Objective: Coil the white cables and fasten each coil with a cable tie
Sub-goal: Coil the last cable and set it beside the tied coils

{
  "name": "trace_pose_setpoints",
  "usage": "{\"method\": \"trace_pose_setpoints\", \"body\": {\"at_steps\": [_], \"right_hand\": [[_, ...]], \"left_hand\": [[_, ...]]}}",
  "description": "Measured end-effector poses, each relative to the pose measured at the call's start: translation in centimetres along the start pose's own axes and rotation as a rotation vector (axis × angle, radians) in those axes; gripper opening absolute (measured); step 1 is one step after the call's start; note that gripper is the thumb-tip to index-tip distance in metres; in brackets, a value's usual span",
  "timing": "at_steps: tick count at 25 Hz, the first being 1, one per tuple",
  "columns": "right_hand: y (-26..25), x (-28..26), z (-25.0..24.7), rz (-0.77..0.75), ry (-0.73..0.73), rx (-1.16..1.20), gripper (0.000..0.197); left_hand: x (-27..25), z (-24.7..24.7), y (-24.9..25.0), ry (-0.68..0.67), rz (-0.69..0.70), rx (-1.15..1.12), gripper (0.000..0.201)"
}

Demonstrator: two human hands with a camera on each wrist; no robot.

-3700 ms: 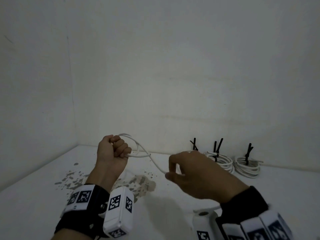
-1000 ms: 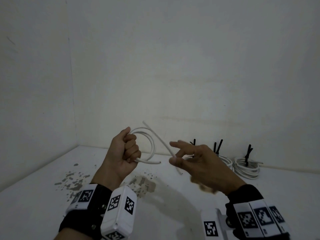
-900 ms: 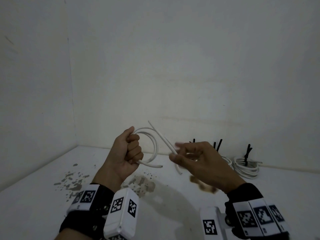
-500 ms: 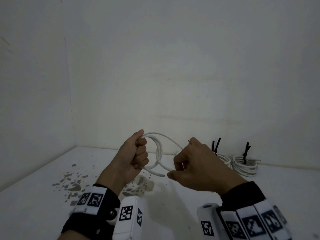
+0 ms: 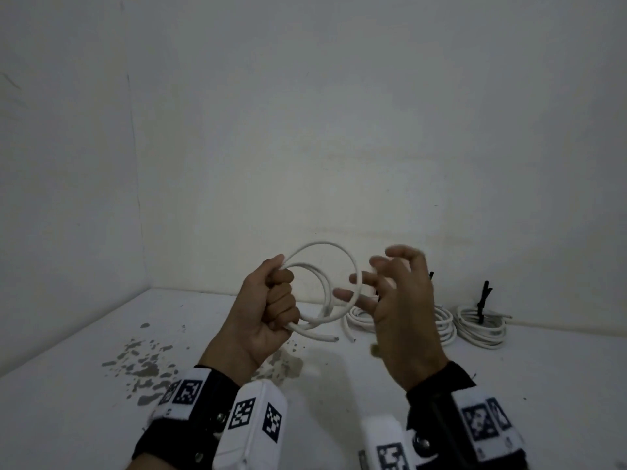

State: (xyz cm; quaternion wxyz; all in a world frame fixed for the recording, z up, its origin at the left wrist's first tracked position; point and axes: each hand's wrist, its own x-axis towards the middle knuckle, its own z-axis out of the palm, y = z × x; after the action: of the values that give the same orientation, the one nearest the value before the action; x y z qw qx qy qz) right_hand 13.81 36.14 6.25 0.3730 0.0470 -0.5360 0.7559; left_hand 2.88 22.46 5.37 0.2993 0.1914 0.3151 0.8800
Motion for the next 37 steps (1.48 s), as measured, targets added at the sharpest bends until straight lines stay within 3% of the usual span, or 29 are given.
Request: {"method": "trace_pose_setpoints", "body": {"at_steps": [1, 2, 4, 7, 9, 11, 15, 18, 20, 23, 26, 29, 33, 35, 37], "right_hand": [[0.0, 0.1, 0.2, 0.16, 0.035, 0.297, 0.024], [0.1, 0.1, 0.3, 0.296, 0.031, 0.475, 0.034], [0.9, 0.6, -0.1, 0.428, -0.03, 0.506, 0.048], [2.3, 0.8, -0.5, 0.463, -0.082, 0.246, 0.058], [3.1, 0.3, -0.5, 0.461, -0.202, 0.133, 0.046], [3.7, -0.3, -0.6, 0.47, -0.38, 0.023, 0.034], [3.1, 0.1, -2.3, 0.236, -0.541, -0.494, 0.021], [1.6, 1.1, -4.4, 0.203, -0.551, -0.804, 0.024], [0.9, 1.9, -6.3, 0.183, -0.481, -1.09, 0.031], [-0.1, 3.1, -8.6, 0.134, -0.397, -1.318, 0.04], [-1.1, 3.6, -9.1, 0.157, -0.385, -1.321, 0.046], [-2.2, 3.1, -7.8, 0.136, -0.382, -1.111, 0.051], [-4.7, 1.7, -4.8, 0.206, -0.68, -1.044, 0.051], [-5.5, 0.8, -3.3, 0.228, -0.792, -1.194, 0.043], [-5.7, -0.2, -1.5, 0.065, -0.853, -1.433, 0.041]], "left_hand": [[0.0, 0.1, -0.1, -0.019, 0.003, -0.037, 0.043], [0.0, 0.2, -0.1, -0.035, 0.008, -0.069, 0.042], [0.2, -0.1, -0.3, -0.048, 0.005, -0.112, 0.041], [0.5, -0.9, -0.6, -0.156, -0.063, -0.212, 0.047], [0.6, -0.6, -0.9, -0.266, -0.119, -0.246, 0.047], [0.6, 0.2, -0.9, -0.28, -0.148, -0.234, 0.043], [0.4, 0.2, -0.1, -0.268, -0.123, -0.203, 0.039], [0.5, -0.8, 1.1, -0.18, -0.06, -0.158, 0.046], [0.6, -2.0, 2.7, -0.128, 0.022, -0.124, 0.049], [0.7, -4.2, 4.6, 0.036, 0.157, -0.123, 0.049], [0.9, -6.6, 5.3, 0.237, 0.21, -0.137, 0.047], [1.3, -8.3, 5.2, 0.348, 0.171, -0.129, 0.06], [1.7, -9.2, 5.0, 0.416, 0.238, -0.212, 0.066], [1.7, -9.4, 5.1, 0.437, 0.286, -0.296, 0.067], [1.6, -9.2, 4.9, 0.435, 0.323, -0.385, 0.066]]}}
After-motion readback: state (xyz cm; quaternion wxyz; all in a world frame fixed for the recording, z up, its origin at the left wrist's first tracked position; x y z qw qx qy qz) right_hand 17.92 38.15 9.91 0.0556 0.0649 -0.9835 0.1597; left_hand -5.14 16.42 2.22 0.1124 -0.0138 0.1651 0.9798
